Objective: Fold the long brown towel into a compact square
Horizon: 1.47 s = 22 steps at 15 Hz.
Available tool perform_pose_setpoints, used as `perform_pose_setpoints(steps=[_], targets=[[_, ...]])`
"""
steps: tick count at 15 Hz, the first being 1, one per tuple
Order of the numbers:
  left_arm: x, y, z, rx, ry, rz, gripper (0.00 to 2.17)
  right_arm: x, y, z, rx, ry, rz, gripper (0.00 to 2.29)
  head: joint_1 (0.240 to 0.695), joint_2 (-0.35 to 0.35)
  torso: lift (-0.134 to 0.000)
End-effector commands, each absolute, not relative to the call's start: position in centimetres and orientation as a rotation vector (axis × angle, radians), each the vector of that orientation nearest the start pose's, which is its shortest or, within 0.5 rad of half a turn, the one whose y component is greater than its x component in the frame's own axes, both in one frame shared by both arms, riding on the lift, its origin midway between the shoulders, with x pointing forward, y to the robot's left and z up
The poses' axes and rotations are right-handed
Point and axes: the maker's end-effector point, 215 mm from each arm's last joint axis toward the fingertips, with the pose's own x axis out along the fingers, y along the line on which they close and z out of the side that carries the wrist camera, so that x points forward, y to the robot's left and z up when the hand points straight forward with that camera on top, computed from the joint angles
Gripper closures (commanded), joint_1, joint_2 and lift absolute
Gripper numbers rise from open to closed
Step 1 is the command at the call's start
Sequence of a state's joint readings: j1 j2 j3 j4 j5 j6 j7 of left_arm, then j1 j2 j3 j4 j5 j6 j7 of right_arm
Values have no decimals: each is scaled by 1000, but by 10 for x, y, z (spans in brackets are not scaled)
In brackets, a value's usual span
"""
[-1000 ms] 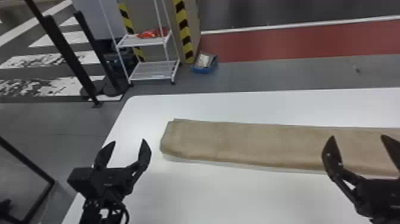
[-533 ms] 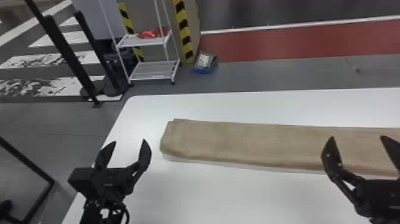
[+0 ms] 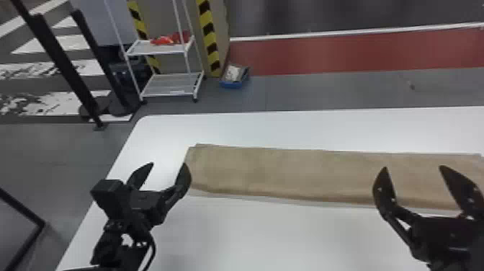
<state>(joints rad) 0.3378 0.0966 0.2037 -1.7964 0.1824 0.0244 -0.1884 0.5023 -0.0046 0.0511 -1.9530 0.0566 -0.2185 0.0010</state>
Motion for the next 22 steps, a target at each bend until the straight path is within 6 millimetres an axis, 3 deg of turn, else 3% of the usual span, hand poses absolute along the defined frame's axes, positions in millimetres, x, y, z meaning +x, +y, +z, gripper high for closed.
perform_pose_setpoints(steps=[1,3,6,9,15,22], targets=[[495,338,-388,-71,194,-32,151,438,-198,-324,-31,-98,50,73,695,158,-125],[500,347,-395,-161,332,-112,181,439,-199,-325,-33,-95,49,73,695,155,-125],[492,338,-409,-361,565,-241,198,439,-201,-326,-35,-94,46,73,695,157,-125],[510,343,-388,-347,553,-265,198,438,-201,-326,-35,-95,45,73,695,160,-125],[549,331,-408,-339,666,-330,198,437,-204,-328,-38,-89,41,73,695,153,-125],[538,322,-435,-318,775,-356,215,436,-207,-331,-41,-84,36,73,695,131,-125]])
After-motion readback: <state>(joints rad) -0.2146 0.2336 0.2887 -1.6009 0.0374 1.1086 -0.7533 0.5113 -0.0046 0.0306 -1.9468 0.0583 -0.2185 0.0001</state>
